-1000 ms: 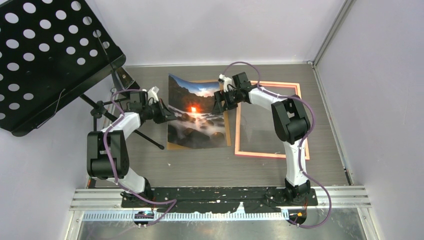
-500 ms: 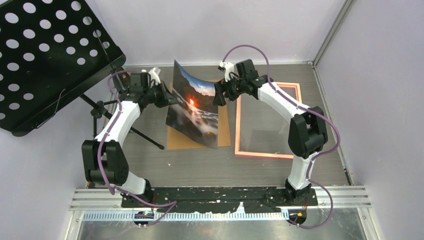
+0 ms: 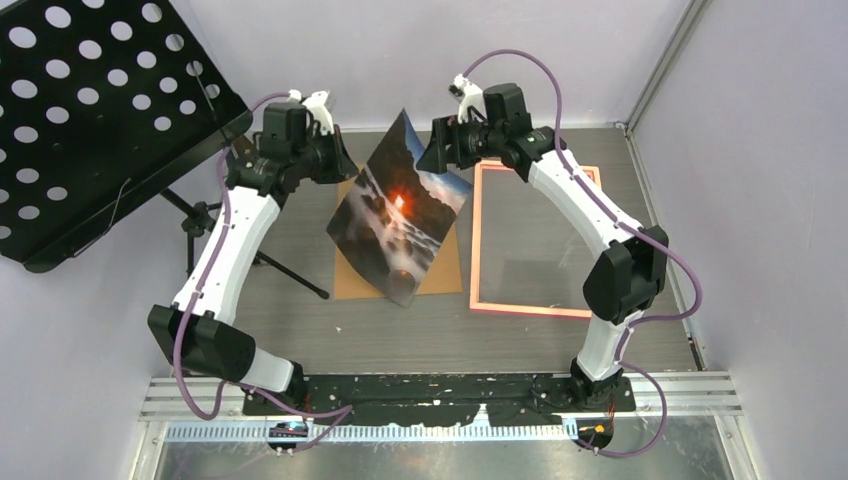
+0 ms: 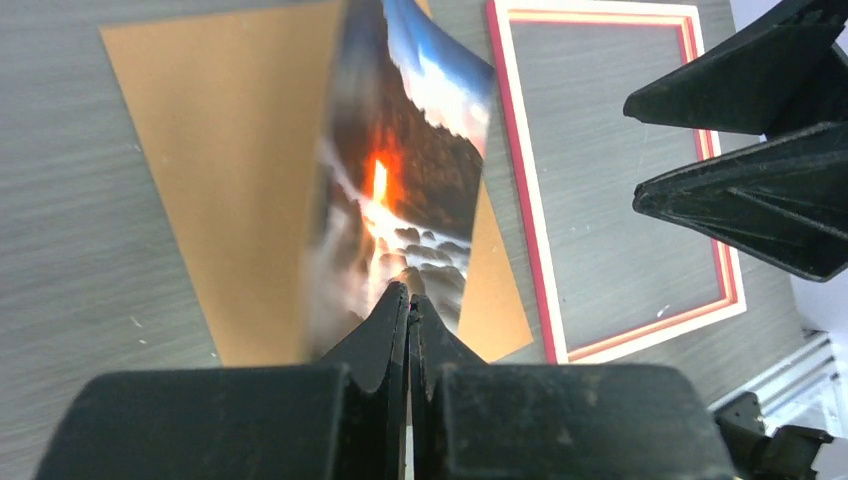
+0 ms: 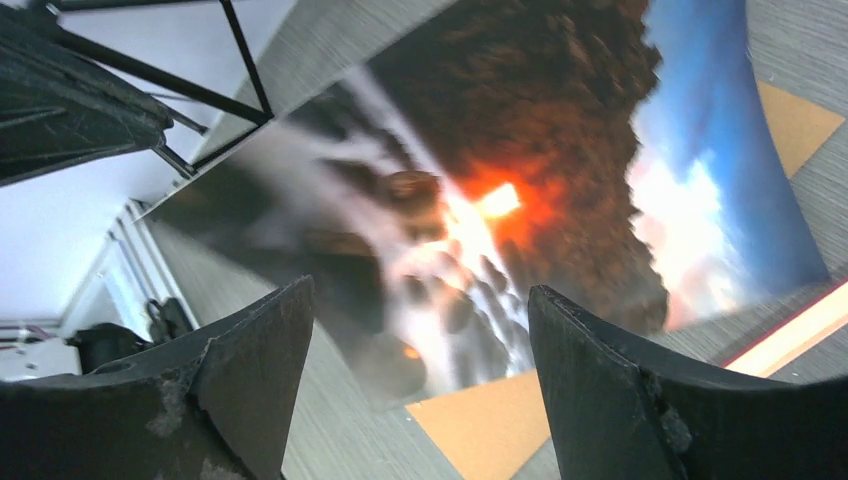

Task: Put the photo into the frame

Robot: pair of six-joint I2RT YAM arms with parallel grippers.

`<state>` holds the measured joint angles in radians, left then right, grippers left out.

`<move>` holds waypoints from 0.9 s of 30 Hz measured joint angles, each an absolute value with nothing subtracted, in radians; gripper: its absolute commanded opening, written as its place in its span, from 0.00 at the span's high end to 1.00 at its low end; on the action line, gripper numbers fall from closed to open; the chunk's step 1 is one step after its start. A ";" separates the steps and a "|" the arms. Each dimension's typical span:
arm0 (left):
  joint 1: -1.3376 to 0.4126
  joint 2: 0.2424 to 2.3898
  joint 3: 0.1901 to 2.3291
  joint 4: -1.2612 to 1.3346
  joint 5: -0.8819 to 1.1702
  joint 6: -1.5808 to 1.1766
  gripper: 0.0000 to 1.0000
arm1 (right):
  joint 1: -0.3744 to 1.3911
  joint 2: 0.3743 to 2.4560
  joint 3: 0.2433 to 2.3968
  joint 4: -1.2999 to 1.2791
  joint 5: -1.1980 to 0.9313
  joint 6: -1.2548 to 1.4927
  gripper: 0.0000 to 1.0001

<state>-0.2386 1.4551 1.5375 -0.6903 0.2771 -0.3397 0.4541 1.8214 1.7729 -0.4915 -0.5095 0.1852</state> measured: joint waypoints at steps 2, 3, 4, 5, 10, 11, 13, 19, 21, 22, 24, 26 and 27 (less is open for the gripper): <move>-0.250 1.456 1.602 -0.734 0.247 -0.311 1.00 | 0.449 1.821 1.802 -0.490 -0.519 0.222 0.17; -0.256 1.456 1.633 -0.758 0.233 -0.300 1.00 | 0.448 1.819 1.813 -0.487 -0.522 0.240 0.17; -0.262 1.456 1.658 -0.782 0.221 -0.291 1.00 | 0.448 1.816 1.819 -0.485 -0.525 0.250 0.17; -0.267 1.456 1.673 -0.798 0.213 -0.282 1.00 | 0.447 1.811 1.822 -0.481 -0.529 0.265 0.17; -0.281 1.455 1.604 -0.774 0.175 -0.224 0.91 | 0.443 1.791 1.789 -0.456 -0.538 0.298 0.17; -0.281 1.456 1.565 -0.758 0.165 -0.210 0.85 | 0.443 1.789 1.773 -0.455 -0.538 0.298 0.17; -0.277 1.468 1.511 -0.749 0.146 -0.194 0.68 | 0.443 1.789 1.728 -0.446 -0.535 0.292 0.17; -0.266 1.539 1.413 -0.714 0.105 -0.150 0.41 | 0.443 1.815 1.592 -0.442 -0.508 0.249 0.18; -0.266 1.547 1.381 -0.697 0.096 -0.145 0.34 | 0.443 1.835 1.543 -0.427 -0.499 0.236 0.18; -0.266 1.548 1.368 -0.690 0.093 -0.143 0.30 | 0.443 1.844 1.525 -0.422 -0.497 0.233 0.19; -0.266 1.552 1.350 -0.678 0.085 -0.138 0.26 | 0.443 1.876 1.485 -0.415 -0.488 0.221 0.20; -0.266 1.566 1.345 -0.664 0.073 -0.127 0.25 | 0.443 1.913 1.458 -0.411 -0.472 0.210 0.20; -0.266 1.577 1.345 -0.657 0.066 -0.124 0.24 | 0.443 1.929 1.449 -0.411 -0.465 0.206 0.20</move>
<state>-0.2661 1.5772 1.3449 -0.6567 0.0662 -0.1242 0.4431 1.9285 1.4490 -0.4107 -0.4648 0.2062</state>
